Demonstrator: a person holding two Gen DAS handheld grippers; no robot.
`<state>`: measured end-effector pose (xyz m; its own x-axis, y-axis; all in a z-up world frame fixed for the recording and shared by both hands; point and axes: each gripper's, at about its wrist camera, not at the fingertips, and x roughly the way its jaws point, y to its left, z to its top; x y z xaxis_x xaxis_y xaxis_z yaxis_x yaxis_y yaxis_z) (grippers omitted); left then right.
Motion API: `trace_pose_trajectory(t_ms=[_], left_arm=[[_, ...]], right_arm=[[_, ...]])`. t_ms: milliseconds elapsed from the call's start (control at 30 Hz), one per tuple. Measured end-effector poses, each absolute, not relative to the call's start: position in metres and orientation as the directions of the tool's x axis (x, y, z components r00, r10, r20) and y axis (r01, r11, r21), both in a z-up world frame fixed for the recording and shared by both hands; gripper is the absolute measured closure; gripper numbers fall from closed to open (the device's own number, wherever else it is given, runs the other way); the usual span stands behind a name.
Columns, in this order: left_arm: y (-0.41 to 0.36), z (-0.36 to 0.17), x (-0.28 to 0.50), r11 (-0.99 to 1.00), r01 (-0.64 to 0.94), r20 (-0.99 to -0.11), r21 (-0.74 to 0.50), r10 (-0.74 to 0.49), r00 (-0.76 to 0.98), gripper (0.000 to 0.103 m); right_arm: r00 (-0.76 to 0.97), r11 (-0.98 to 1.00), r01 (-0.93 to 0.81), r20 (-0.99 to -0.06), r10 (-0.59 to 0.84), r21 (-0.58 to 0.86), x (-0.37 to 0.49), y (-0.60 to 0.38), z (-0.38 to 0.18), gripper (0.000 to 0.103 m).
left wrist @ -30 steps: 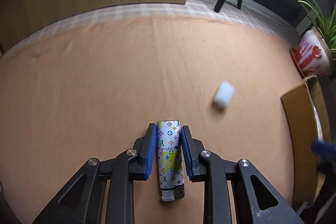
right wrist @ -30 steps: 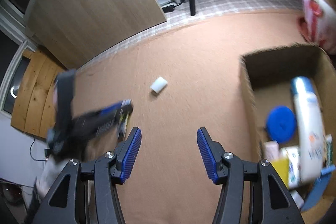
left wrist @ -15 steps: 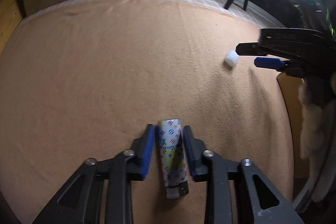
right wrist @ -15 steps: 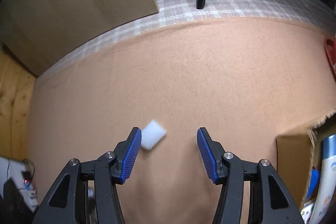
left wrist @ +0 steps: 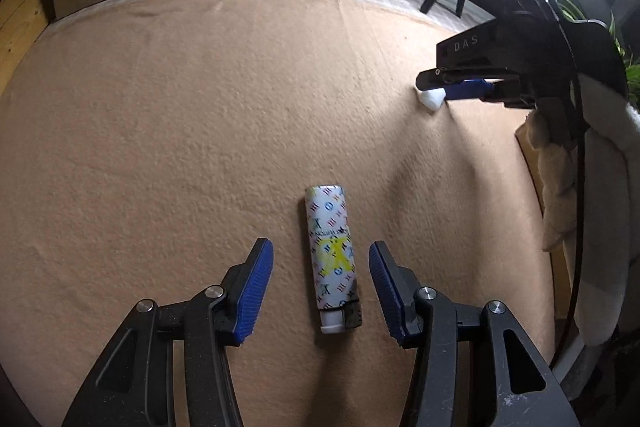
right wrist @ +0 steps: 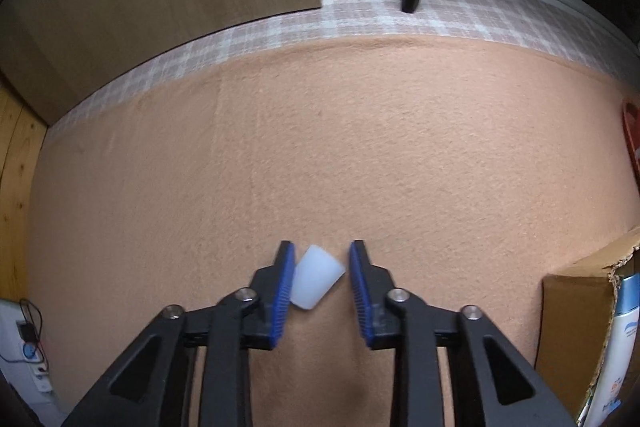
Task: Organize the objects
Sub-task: 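Grasp the small white cap with the right tool while the left tool holds the lighter, then carry the lighter and white cap into the box and open both tools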
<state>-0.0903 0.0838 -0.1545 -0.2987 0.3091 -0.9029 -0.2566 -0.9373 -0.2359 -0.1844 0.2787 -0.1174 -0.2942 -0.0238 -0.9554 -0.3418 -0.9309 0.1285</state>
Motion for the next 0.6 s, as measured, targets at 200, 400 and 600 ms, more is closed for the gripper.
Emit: trace_pose_trajectory(t_ms=[200,400,600], left_arm=[[0.086,-0.156,-0.091,-0.939,-0.264,-0.905,-0.222,0.299,-0.302,0.051],[0.093,-0.156,-0.094,-0.941,-0.274,-0.907,-0.199,0.283,-0.313,0.061],[0.092,-0.156,-0.09,-0.941,-0.283,-0.906,-0.182,0.273,-0.323,0.069]], right_arm=[[-0.314,-0.958,-0.257,-0.948,-0.043,0.129,-0.165,0.269,-0.115,0.084],[-0.321,-0.97,-0.182,-0.943,-0.093,0.158,-0.13,0.26,-0.115,0.089],[-0.375,-0.955,-0.202,-0.918,-0.129,0.217,-0.092,0.268,-0.105,0.094]])
